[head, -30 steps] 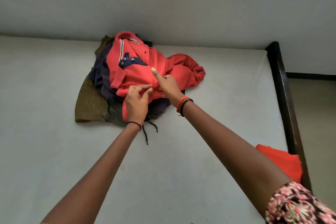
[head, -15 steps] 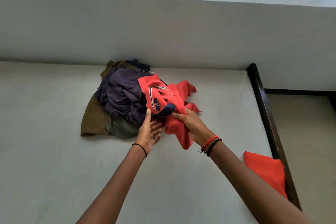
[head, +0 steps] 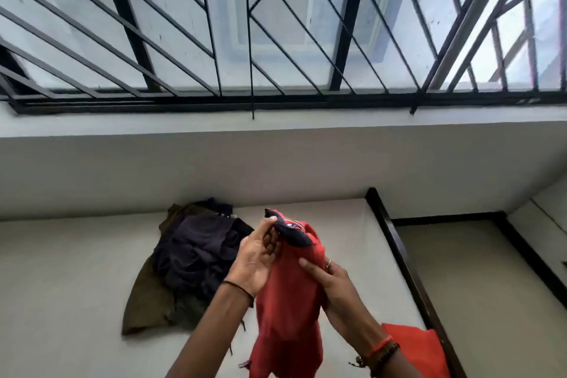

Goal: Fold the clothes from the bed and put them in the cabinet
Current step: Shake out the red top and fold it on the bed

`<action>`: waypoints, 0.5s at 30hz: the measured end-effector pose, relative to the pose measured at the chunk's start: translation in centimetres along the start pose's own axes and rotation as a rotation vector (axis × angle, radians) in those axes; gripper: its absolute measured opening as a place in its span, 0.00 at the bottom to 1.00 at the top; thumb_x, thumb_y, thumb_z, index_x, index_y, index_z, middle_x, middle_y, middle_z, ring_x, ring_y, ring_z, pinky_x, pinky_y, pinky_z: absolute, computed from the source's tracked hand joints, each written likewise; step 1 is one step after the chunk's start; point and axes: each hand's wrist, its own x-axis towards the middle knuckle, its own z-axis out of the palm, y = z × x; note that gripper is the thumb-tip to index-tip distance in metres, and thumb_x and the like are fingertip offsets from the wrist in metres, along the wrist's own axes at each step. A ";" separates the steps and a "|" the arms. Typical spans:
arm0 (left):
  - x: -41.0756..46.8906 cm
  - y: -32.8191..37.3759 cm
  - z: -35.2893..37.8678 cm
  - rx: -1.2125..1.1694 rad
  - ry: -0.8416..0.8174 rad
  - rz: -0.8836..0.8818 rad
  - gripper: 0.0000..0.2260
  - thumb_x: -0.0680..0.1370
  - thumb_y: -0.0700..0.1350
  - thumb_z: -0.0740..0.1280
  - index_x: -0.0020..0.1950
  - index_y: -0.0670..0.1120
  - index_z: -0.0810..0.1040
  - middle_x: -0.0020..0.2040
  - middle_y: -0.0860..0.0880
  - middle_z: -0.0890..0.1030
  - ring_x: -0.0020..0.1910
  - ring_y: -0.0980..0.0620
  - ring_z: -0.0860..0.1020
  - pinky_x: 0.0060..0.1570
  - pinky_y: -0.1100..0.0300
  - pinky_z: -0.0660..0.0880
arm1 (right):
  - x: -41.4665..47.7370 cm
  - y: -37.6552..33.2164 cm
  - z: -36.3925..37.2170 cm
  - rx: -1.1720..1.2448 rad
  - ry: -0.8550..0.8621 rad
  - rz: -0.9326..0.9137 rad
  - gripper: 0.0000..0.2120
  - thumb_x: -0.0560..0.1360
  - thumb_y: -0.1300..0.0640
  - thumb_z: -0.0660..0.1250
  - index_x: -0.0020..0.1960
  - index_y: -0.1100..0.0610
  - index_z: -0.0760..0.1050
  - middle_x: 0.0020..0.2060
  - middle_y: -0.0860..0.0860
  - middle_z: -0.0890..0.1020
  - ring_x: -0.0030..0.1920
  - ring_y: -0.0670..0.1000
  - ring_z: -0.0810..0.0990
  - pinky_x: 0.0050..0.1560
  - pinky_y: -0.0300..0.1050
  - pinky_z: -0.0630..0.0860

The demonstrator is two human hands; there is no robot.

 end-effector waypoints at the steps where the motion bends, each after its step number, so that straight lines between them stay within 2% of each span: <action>1: -1.1 0.8 1.1 0.020 -0.041 0.024 0.06 0.76 0.43 0.66 0.40 0.43 0.77 0.30 0.51 0.77 0.27 0.59 0.75 0.30 0.69 0.73 | -0.8 -0.7 0.3 -0.002 0.001 -0.022 0.12 0.71 0.66 0.67 0.55 0.66 0.79 0.49 0.62 0.84 0.45 0.53 0.84 0.42 0.40 0.80; 3: -3.6 2.7 3.8 0.068 -0.124 0.066 0.06 0.75 0.44 0.67 0.44 0.41 0.78 0.35 0.47 0.78 0.33 0.54 0.77 0.36 0.65 0.74 | -2.4 -2.7 1.1 -0.032 -0.019 -0.082 0.13 0.71 0.65 0.68 0.56 0.65 0.79 0.50 0.60 0.84 0.47 0.52 0.84 0.43 0.39 0.80; 4: -4.8 3.7 5.2 0.086 -0.150 0.088 0.05 0.75 0.43 0.68 0.44 0.41 0.78 0.35 0.46 0.77 0.32 0.53 0.76 0.36 0.64 0.74 | -3.2 -3.8 1.6 -0.050 -0.031 -0.113 0.13 0.71 0.65 0.68 0.56 0.64 0.79 0.50 0.59 0.84 0.48 0.52 0.84 0.44 0.39 0.79; 7: -8.2 6.4 8.9 0.126 -0.218 0.208 0.07 0.75 0.40 0.68 0.37 0.45 0.78 0.27 0.50 0.75 0.24 0.57 0.73 0.27 0.67 0.72 | -5.3 -6.9 2.8 -0.091 -0.080 -0.197 0.12 0.69 0.63 0.73 0.53 0.60 0.82 0.50 0.58 0.84 0.51 0.54 0.83 0.52 0.44 0.79; 9: -10.7 7.9 11.1 0.163 -0.280 0.289 0.07 0.75 0.39 0.68 0.36 0.45 0.77 0.25 0.52 0.74 0.22 0.58 0.71 0.26 0.68 0.69 | -6.7 -9.1 3.5 -0.149 -0.112 -0.235 0.15 0.65 0.57 0.77 0.52 0.58 0.83 0.50 0.58 0.84 0.52 0.55 0.83 0.53 0.47 0.77; 12: -13.5 10.1 13.6 0.169 -0.336 0.389 0.06 0.74 0.39 0.68 0.37 0.45 0.78 0.25 0.52 0.75 0.22 0.60 0.71 0.25 0.70 0.70 | -8.4 -12.9 4.4 -0.328 -0.094 -0.269 0.23 0.65 0.48 0.74 0.51 0.65 0.81 0.46 0.56 0.84 0.45 0.54 0.82 0.44 0.42 0.77; 14: -14.9 11.5 14.9 0.170 -0.380 0.441 0.04 0.72 0.40 0.70 0.38 0.46 0.78 0.26 0.53 0.74 0.22 0.60 0.71 0.25 0.71 0.69 | -9.2 -15.4 4.6 -0.519 -0.042 -0.336 0.31 0.63 0.39 0.73 0.43 0.69 0.77 0.36 0.55 0.77 0.37 0.53 0.74 0.35 0.42 0.71; 15: -15.5 12.2 15.5 0.167 -0.405 0.457 0.02 0.73 0.40 0.70 0.40 0.45 0.78 0.26 0.53 0.75 0.22 0.60 0.71 0.25 0.71 0.70 | -9.5 -16.6 4.7 -0.600 -0.009 -0.387 0.29 0.64 0.37 0.72 0.38 0.66 0.76 0.32 0.54 0.74 0.33 0.52 0.71 0.33 0.43 0.68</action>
